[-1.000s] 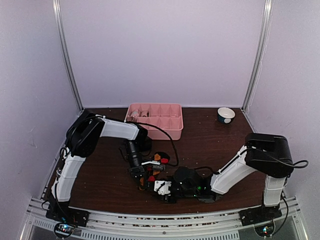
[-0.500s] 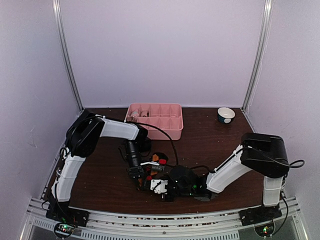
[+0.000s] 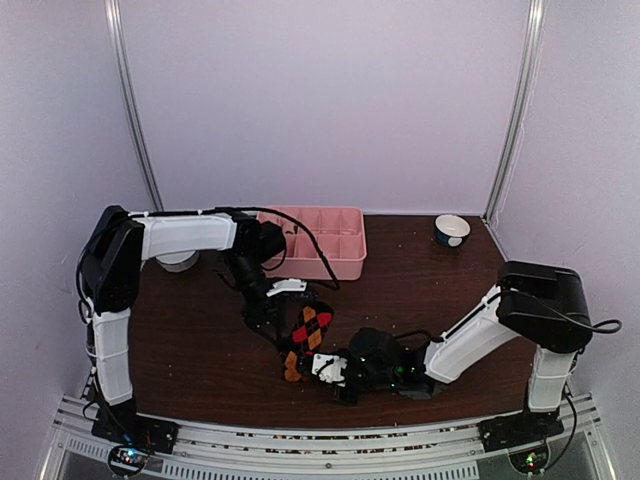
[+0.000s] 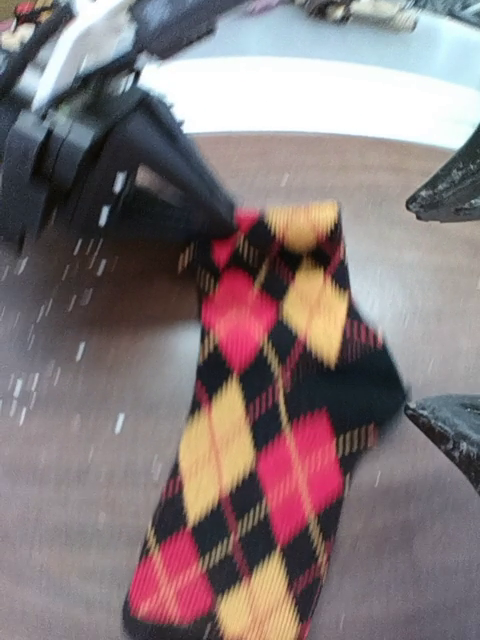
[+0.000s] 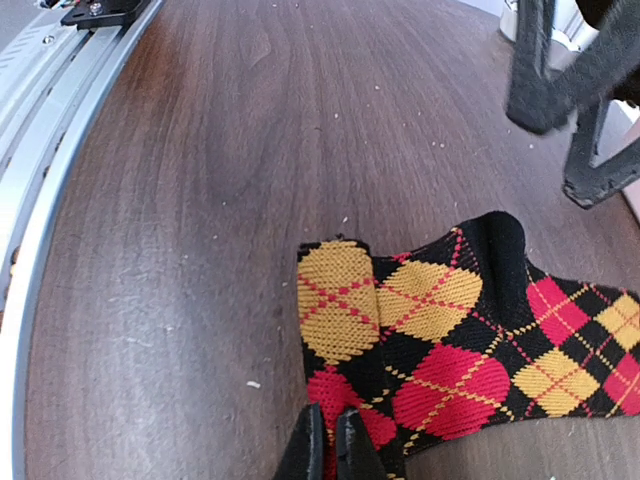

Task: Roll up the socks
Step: Roll the sock at the center of the board.

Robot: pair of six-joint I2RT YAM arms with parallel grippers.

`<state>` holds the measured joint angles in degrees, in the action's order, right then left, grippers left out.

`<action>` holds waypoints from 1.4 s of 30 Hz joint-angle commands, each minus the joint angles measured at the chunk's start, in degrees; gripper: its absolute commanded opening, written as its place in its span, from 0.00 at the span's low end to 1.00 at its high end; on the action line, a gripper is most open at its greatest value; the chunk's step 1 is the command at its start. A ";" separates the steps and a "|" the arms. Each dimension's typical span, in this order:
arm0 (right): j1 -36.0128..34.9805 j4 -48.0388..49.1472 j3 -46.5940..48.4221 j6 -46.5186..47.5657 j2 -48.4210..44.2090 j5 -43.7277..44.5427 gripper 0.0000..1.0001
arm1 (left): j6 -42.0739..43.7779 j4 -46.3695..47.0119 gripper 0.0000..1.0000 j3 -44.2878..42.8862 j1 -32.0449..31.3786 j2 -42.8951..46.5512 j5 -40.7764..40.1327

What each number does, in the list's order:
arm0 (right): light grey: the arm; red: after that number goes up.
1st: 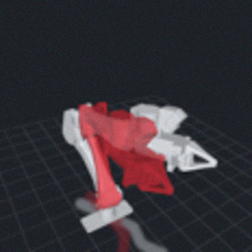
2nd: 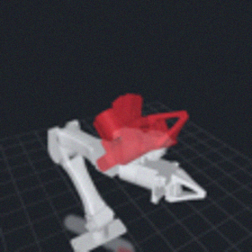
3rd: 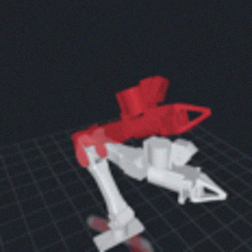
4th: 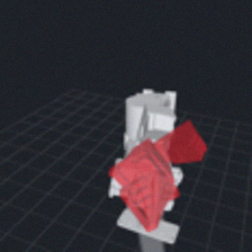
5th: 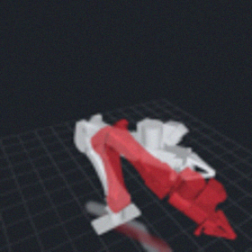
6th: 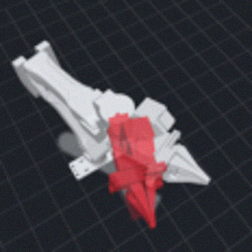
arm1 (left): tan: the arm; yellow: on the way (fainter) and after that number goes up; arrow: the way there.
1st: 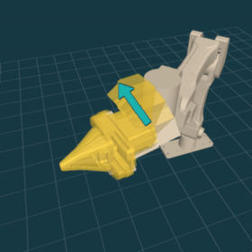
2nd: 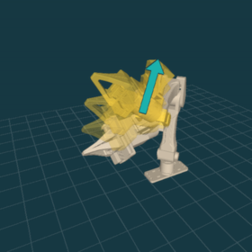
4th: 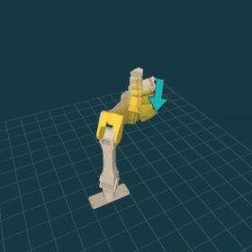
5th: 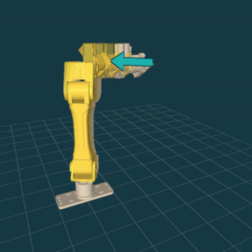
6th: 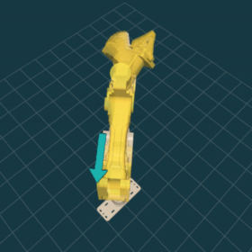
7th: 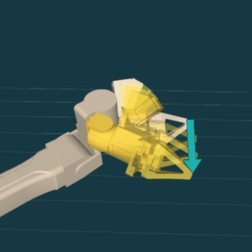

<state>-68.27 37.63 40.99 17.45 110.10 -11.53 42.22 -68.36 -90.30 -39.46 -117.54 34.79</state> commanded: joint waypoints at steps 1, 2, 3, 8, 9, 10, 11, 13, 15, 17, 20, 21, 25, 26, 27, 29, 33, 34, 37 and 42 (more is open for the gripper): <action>-0.54 -10.13 -2.76 -4.88 -1.42 -2.74 0.00 | -4.74 9.92 0.59 -1.35 -0.50 -2.91 -4.10; -0.76 -10.75 -3.09 -5.45 -1.90 -2.90 0.00 | -4.58 10.07 0.59 -2.45 -0.99 -4.42 -4.62; -0.88 -11.28 -3.45 -6.14 -2.36 -3.22 0.00 | -4.32 10.04 0.59 -3.50 -1.50 -5.78 -5.05; -1.72 -12.83 -5.36 -9.13 -3.79 -4.37 0.00 | -3.87 9.33 0.59 -7.78 -4.16 -11.20 -6.35; -1.99 -13.32 -5.40 -9.17 -3.84 -4.30 0.00 | -4.08 9.50 0.59 -8.19 -4.53 -11.95 -6.79; -2.18 -14.07 -5.17 -9.07 -3.84 -4.30 0.00 | -4.42 9.88 0.59 -8.63 -4.71 -12.52 -7.25; -2.24 -14.61 -4.87 -8.98 -3.80 -4.29 0.00 | -4.64 10.36 0.59 -8.92 -4.84 -13.00 -7.74; -2.34 -15.93 -3.73 -8.37 -3.76 -4.36 0.00 | -4.69 10.63 0.58 -10.14 -5.21 -13.99 -8.95; -2.29 -17.63 -2.21 -7.25 -3.56 -4.38 0.00 | -4.54 10.53 0.58 -11.85 -5.55 -15.24 -9.65; -2.25 -19.34 -0.42 -6.25 -3.24 -4.42 0.00 | -4.37 10.39 0.58 -13.37 -5.84 -16.17 -10.23; -2.28 -21.87 2.00 -5.45 -2.58 -5.40 0.00 | -4.79 10.78 0.58 -15.75 -6.10 -17.55 -11.30; -2.25 -22.65 2.36 -5.46 -2.46 -6.13 0.00 | -5.34 11.70 0.58 -16.05 -6.15 -17.70 -12.10; -2.25 -23.90 1.58 -6.98 -2.58 -8.90 0.00 | -7.88 15.65 0.58 -16.69 -6.25 -18.02 -16.59; -2.29 -23.91 1.02 -7.66 -2.59 -9.55 0.00 | -8.13 16.18 0.58 -16.66 -6.26 -17.99 -16.93; -2.24 -23.96 0.51 -8.43 -2.57 -9.95 0.00 | -7.94 16.33 0.58 -16.66 -6.24 -17.97 -16.49; -2.27 -24.75 0.10 -9.54 -2.09 -11.04 0.00 | -7.94 16.60 0.58 -16.45 -6.34 -18.11 -15.86; -2.26 -24.99 -0.18 -11.83 -0.94 -14.48 0.00 | -7.91 18.78 0.58 -15.18 -6.61 -18.24 -17.50; -2.26 -24.72 -0.24 -12.50 -0.65 -15.43 0.00 | -8.11 19.57 0.58 -14.91 -6.66 -18.23 -18.28; -2.35 -24.93 0.06 -13.75 0.42 -18.34 0.00 | -9.44 21.31 0.58 -15.37 -7.01 -18.95 -21.59; -2.32 -26.80 0.14 -15.55 1.48 -19.28 0.00 | -10.14 21.83 0.58 -17.36 -7.96 -20.28 -24.15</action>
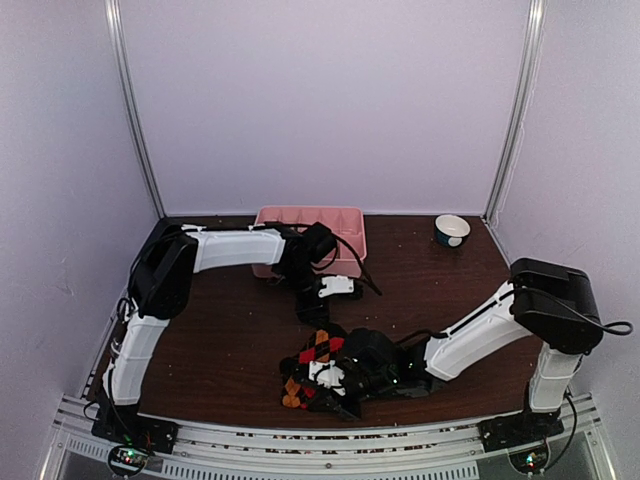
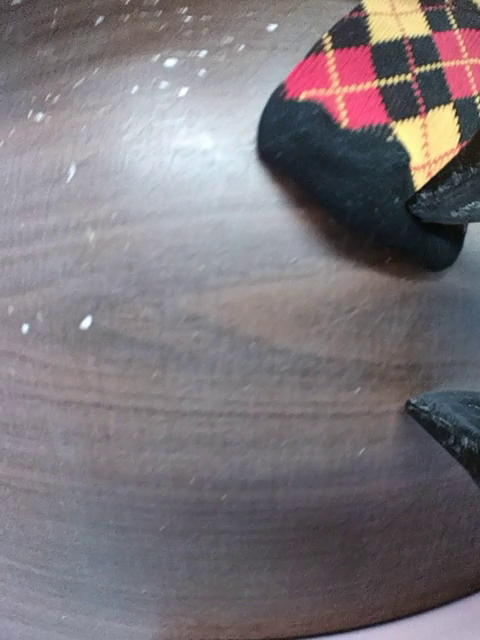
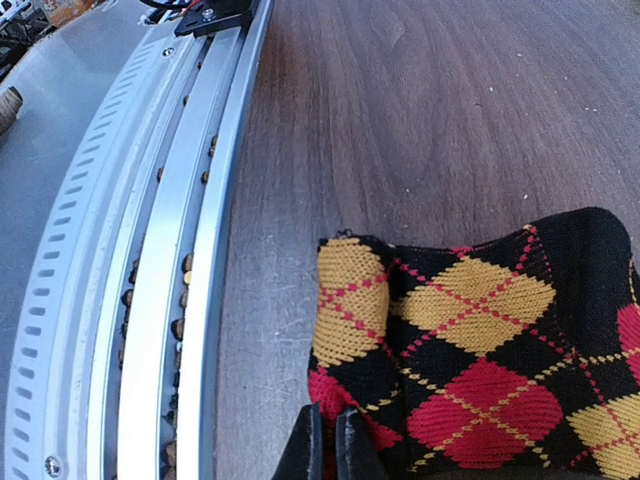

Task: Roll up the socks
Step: Roll the sock at the center of the board.

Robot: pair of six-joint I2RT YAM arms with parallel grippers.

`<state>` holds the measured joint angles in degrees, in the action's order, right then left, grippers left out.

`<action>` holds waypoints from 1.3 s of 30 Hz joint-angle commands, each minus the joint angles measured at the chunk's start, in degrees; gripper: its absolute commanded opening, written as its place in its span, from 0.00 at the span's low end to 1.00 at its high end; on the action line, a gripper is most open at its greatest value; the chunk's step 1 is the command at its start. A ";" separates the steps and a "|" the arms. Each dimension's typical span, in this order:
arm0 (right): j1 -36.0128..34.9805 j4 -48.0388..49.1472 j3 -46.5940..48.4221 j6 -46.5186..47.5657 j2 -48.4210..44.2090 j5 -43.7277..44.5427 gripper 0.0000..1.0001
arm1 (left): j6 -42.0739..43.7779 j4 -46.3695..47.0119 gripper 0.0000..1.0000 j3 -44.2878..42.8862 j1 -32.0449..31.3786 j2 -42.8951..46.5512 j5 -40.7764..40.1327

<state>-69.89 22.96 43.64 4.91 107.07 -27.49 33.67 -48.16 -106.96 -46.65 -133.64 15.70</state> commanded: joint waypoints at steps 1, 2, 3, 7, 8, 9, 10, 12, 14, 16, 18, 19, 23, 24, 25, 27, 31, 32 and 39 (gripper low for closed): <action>-0.65 -12.04 -2.78 -3.43 4.75 -3.22 0.00 | -1.44 0.84 0.58 -0.74 -0.88 -3.79 -4.98; -0.68 -11.54 -3.07 -3.94 5.14 -3.08 0.00 | -1.26 0.27 0.58 -0.53 -0.85 -3.08 -4.60; -0.57 -10.93 -3.31 -4.47 5.43 -2.88 0.00 | -1.07 -0.53 0.59 -0.19 -0.75 -2.27 -4.40; 0.50 -6.77 -4.89 -6.88 6.51 -2.50 0.00 | -1.78 -4.42 0.60 0.46 0.54 3.63 -4.98; 0.98 -6.12 -5.14 -7.15 6.65 -2.56 0.00 | -2.11 -4.66 0.61 1.15 1.29 5.42 -4.44; 1.34 -5.84 -5.20 -7.19 6.66 -2.39 0.00 | -2.30 -4.81 0.63 2.06 1.72 7.37 -3.16; 1.53 -5.76 -5.18 -7.02 6.66 -2.32 0.00 | -2.31 -4.91 0.64 3.09 1.89 8.90 -1.49; 2.04 -6.34 -4.94 -6.49 6.63 -2.11 0.00 | -1.70 -6.38 0.65 4.45 1.52 10.84 2.41; 2.56 -6.91 -4.75 -6.09 6.42 -1.91 0.00 | -0.83 -7.75 0.65 5.08 0.91 11.16 5.76; 2.96 -7.32 -4.59 -5.89 6.24 -1.88 0.00 | -0.13 -7.10 0.65 6.43 -0.12 10.87 6.23; 3.20 -7.42 -4.54 -5.88 6.14 -1.96 0.00 | -0.04 -6.05 0.65 7.49 -1.11 9.89 5.49; 3.23 -7.41 -4.51 -5.92 6.07 -2.03 0.00 | -0.29 -5.15 0.65 8.08 -1.58 9.29 5.37; 3.27 -6.94 -4.75 -6.68 6.56 -2.13 0.00 | -1.77 0.88 0.66 11.30 -3.17 7.82 0.97; 3.27 -6.76 -4.78 -6.89 6.65 -2.11 0.00 | -2.01 2.05 0.66 11.78 -3.44 7.86 -0.04; 3.32 -6.72 -4.87 -7.11 6.71 -2.09 0.00 | -2.31 3.00 0.66 12.06 -3.75 8.06 -1.41; 3.41 -6.57 -4.95 -7.42 6.80 -2.35 0.00 | -2.63 4.83 0.66 12.83 -4.12 9.01 -3.45; 3.45 -6.77 -4.70 -7.55 7.24 -2.78 0.00 | -1.60 7.92 0.67 14.64 -5.51 9.73 -7.26; 3.48 -6.97 -4.56 -7.56 7.32 -2.87 0.00 | -1.33 8.16 0.67 14.78 -5.95 9.34 -8.02; 3.49 -8.57 -3.89 -7.22 7.30 -3.73 0.00 | 0.24 13.47 0.68 15.18 -6.87 5.55 -16.18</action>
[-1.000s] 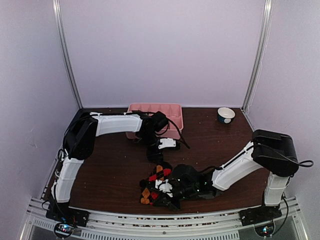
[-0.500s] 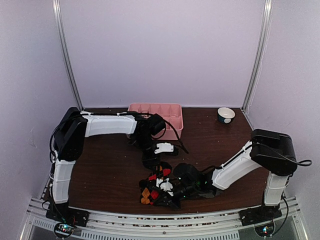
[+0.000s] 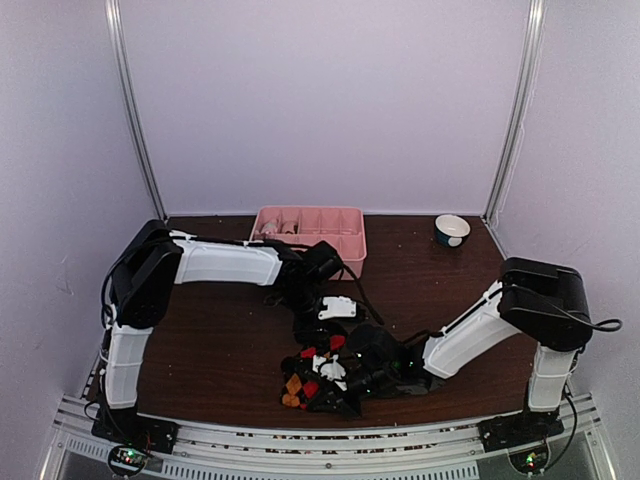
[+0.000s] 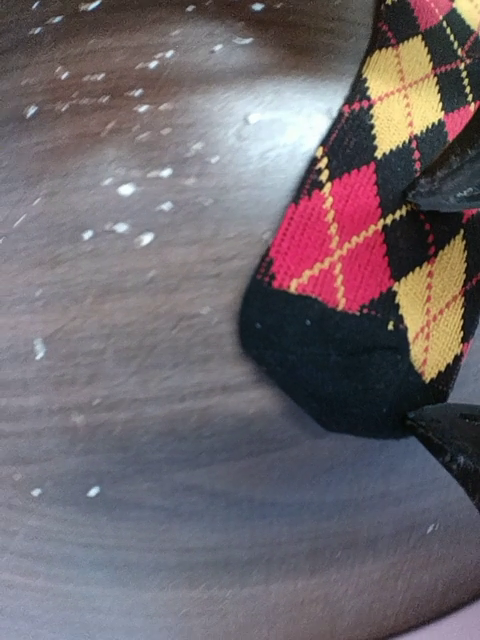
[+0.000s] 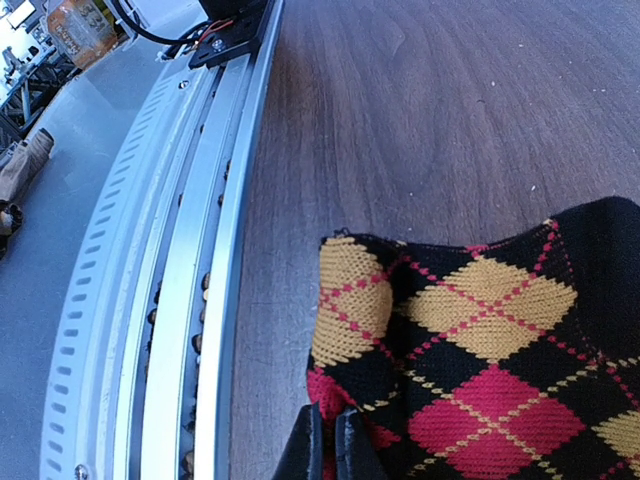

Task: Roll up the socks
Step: Roll the sock at the center of the board.

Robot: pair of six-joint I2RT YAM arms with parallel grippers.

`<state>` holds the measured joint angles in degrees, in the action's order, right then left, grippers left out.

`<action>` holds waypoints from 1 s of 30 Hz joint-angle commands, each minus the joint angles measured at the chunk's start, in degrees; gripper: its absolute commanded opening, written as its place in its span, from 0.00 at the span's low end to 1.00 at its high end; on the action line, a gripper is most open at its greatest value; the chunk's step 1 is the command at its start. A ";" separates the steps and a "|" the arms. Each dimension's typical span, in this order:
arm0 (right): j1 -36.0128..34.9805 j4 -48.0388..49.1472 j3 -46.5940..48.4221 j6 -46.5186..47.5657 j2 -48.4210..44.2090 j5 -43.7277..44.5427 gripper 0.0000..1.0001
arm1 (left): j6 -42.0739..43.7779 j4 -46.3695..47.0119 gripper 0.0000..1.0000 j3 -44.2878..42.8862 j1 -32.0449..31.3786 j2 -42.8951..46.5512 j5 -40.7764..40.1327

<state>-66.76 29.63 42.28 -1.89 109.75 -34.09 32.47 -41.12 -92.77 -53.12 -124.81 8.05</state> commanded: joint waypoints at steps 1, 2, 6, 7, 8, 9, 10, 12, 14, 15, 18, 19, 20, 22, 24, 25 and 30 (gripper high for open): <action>0.36 -15.54 -2.50 -0.40 4.55 2.77 0.00 | 1.46 6.17 0.68 -0.24 -0.40 -4.14 -9.10; 0.32 -15.78 -2.50 -0.32 4.51 2.65 0.00 | 1.67 5.37 0.68 -1.69 -0.40 -4.72 -8.93; 0.47 -16.85 -2.37 -0.18 4.71 2.66 0.00 | 1.82 4.68 0.68 -5.04 -0.40 -5.19 -7.80; 0.48 -17.06 -2.21 -0.21 4.92 2.82 0.00 | 1.59 4.61 0.68 -5.71 -0.36 -5.13 -7.84; 0.50 -17.48 -1.96 -0.34 5.13 3.06 0.00 | 1.20 4.46 0.69 -6.34 -0.13 -4.98 -8.02; 0.65 -17.72 -1.72 -0.64 5.36 3.25 0.00 | 0.40 4.16 0.71 -6.92 0.17 -4.55 -7.90; 0.91 -17.88 -1.45 -1.24 5.72 3.27 0.00 | -0.52 3.89 0.85 -7.01 0.70 -3.80 -7.49; 1.45 -18.66 -0.57 -2.90 6.69 3.22 0.00 | -2.12 4.13 0.98 -5.81 2.07 -1.09 -6.35; 1.89 -19.73 0.42 -4.73 7.75 3.41 0.00 | -3.06 4.31 0.98 -4.30 3.65 1.88 -5.36; 2.14 -19.74 0.69 -5.84 8.16 3.42 0.00 | -3.29 4.08 0.98 -3.73 4.47 3.14 -4.75; 2.82 -20.01 1.65 -10.06 9.91 2.74 0.00 | -3.53 3.14 0.98 -2.35 5.95 7.00 -4.31; 3.16 -20.53 2.16 -11.19 10.52 2.26 0.00 | -3.55 3.14 0.98 -1.76 6.29 8.32 -4.44; 3.43 -21.27 3.05 -12.53 11.12 1.97 0.00 | -3.65 3.35 0.98 -1.26 6.58 9.61 -4.38; 3.69 -22.62 4.35 -14.78 12.54 1.42 0.00 | -5.08 4.64 0.98 -0.16 7.24 12.43 -5.81; 3.95 -23.32 5.24 -17.05 13.83 0.61 0.00 | -7.34 5.68 0.98 0.20 7.72 14.07 -8.62; 4.14 -23.69 5.67 -18.15 14.41 0.41 0.00 | -9.13 6.67 0.98 0.54 8.28 14.96 -10.55; 5.14 -22.39 5.80 -24.87 16.19 -0.92 0.00 | -11.70 3.21 0.98 0.13 17.36 19.72 3.27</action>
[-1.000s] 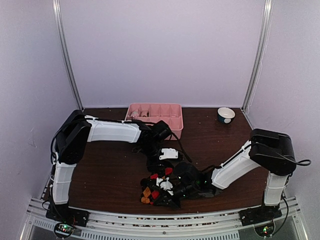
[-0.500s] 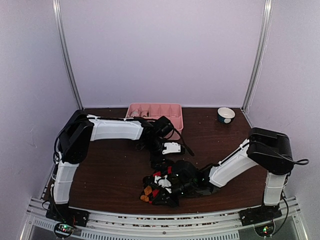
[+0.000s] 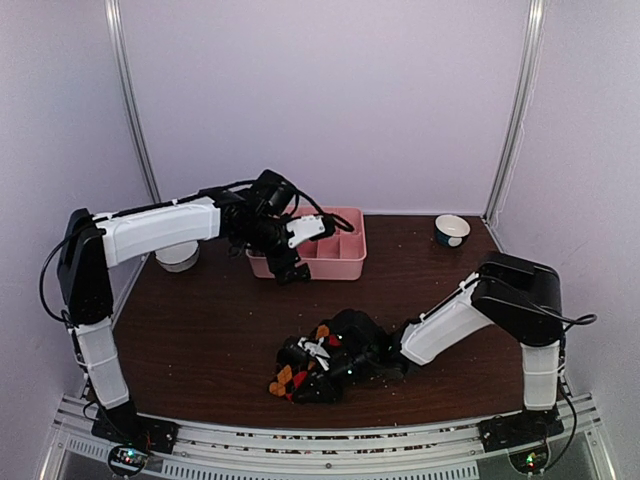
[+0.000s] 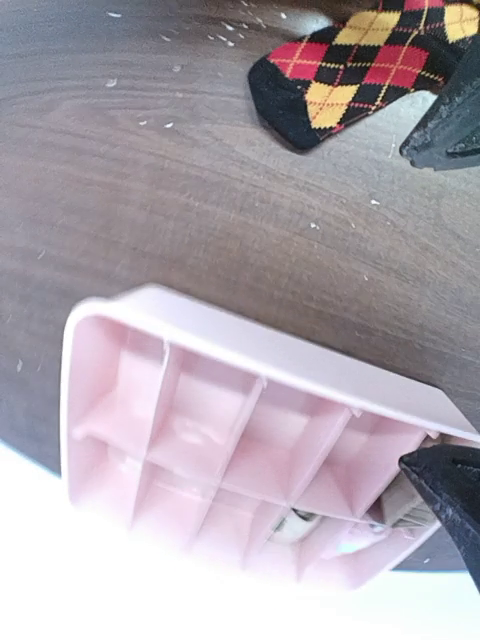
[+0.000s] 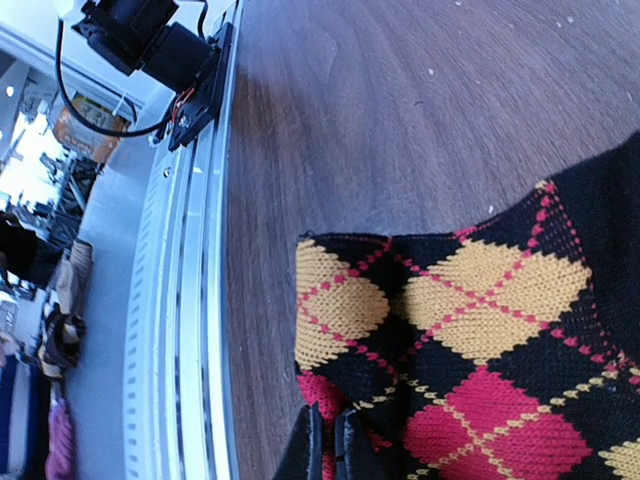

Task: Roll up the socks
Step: Roll the sock at the center of the board.

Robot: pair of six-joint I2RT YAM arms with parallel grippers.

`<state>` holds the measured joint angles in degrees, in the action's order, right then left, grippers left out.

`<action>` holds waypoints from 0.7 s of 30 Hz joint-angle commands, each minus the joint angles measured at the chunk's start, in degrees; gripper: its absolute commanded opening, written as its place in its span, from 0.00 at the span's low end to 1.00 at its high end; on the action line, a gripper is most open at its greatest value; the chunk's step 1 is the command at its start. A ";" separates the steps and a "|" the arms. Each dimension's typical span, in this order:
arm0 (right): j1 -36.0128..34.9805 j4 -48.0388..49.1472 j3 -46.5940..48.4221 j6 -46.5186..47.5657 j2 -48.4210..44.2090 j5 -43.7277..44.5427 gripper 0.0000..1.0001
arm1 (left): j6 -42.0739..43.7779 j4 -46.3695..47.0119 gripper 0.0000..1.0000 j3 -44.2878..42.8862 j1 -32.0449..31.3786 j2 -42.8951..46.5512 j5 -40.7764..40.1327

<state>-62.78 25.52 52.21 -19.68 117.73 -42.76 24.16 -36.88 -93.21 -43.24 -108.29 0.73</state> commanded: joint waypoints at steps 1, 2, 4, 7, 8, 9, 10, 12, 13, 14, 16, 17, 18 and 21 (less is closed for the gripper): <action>1.63 -17.89 -4.22 -9.08 8.66 7.41 0.00 | -2.58 -2.30 0.98 1.12 9.50 3.98 15.67; 2.12 -17.65 -4.35 -10.52 9.13 7.27 0.00 | -1.73 -2.79 0.98 2.48 10.33 5.08 16.59; 3.32 -16.04 -5.07 -13.66 9.92 5.73 0.00 | 4.10 -2.10 0.98 8.89 9.43 8.48 16.44; 4.41 -13.18 -6.55 -17.26 10.32 3.45 0.00 | 12.30 -2.08 0.92 18.64 7.77 13.74 20.37; 4.61 -13.03 -6.77 -17.91 10.20 3.32 0.00 | 14.66 -3.76 0.89 21.20 6.60 14.96 22.46; 4.71 -13.11 -6.97 -18.37 10.07 3.18 0.00 | 16.40 -5.01 0.85 23.34 5.46 15.80 24.33; 4.88 -13.06 -7.02 -18.92 10.01 3.02 0.00 | 17.47 -5.84 0.80 25.23 4.13 16.38 25.42; 5.06 -12.79 -6.94 -20.01 9.99 2.68 0.00 | 19.42 -6.93 0.73 28.57 1.19 16.75 27.07; 5.10 -12.86 -6.79 -20.41 10.02 2.53 0.00 | 19.73 -6.98 0.71 29.82 -0.28 16.83 27.58; 5.12 -13.05 -6.59 -20.56 10.04 2.36 0.00 | 19.92 -7.06 0.70 30.88 -1.60 16.79 28.29; 5.27 -13.37 -6.40 -20.75 10.19 2.44 0.00 | 20.48 -7.07 0.66 31.90 -3.58 16.80 29.52; 5.32 -13.54 -6.36 -20.79 10.29 2.54 0.00 | 21.08 -6.95 0.62 32.39 -4.21 16.59 29.74; 5.35 -13.56 -6.41 -20.75 10.36 2.67 0.00 | 21.54 -6.85 0.61 32.85 -4.82 16.24 29.52; 5.55 -12.88 -7.20 -21.08 10.52 3.04 0.00 | 22.37 -6.23 0.55 33.88 -6.38 14.31 28.12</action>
<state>-59.92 32.40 51.75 -39.27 120.57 -47.37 43.18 -44.03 -60.31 -48.34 -92.88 27.33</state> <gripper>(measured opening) 0.027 0.567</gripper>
